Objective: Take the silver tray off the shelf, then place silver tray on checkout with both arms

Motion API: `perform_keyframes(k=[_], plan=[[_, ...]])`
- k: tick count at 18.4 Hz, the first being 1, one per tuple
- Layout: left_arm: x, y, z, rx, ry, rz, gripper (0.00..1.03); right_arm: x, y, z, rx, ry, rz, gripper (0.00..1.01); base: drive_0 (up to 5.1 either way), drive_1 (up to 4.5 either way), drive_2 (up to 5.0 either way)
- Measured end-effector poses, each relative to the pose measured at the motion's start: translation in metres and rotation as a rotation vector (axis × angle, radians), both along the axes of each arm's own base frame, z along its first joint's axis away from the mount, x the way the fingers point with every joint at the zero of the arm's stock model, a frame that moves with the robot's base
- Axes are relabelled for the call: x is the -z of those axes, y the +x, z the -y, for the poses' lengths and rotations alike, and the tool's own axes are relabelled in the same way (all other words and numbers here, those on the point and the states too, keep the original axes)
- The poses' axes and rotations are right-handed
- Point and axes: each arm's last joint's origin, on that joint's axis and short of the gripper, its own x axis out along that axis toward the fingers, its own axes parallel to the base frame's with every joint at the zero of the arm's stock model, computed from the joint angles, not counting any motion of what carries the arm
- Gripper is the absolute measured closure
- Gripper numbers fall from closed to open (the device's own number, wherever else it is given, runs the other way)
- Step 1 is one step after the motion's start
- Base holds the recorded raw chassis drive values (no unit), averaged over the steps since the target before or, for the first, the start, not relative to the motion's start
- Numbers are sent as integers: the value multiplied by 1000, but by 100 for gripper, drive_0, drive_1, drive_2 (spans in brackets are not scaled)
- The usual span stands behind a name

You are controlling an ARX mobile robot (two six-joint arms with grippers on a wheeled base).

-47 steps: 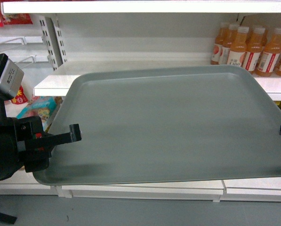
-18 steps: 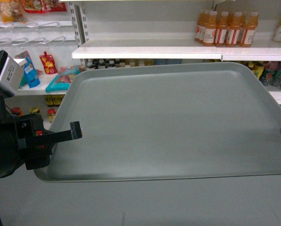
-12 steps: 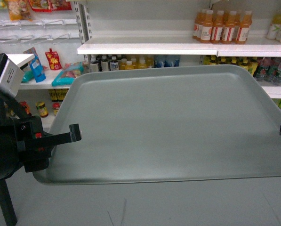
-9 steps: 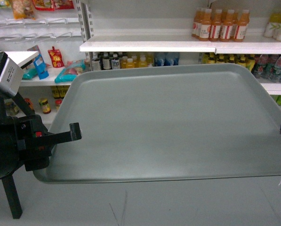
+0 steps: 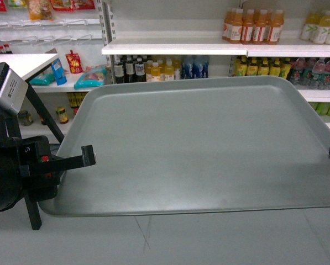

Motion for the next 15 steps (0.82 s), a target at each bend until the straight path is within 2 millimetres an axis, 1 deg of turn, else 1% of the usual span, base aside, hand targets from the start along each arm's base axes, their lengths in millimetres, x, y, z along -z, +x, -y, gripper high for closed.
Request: perform_keyframes(k=[2,15], plan=[[-1,0,0,0,0,1,100,0,0,0,0,0,1,98,11,-417,438],[-1,0,0,1,-2,5,100,0,0,0,2,0,3,98,-456,290,290]])
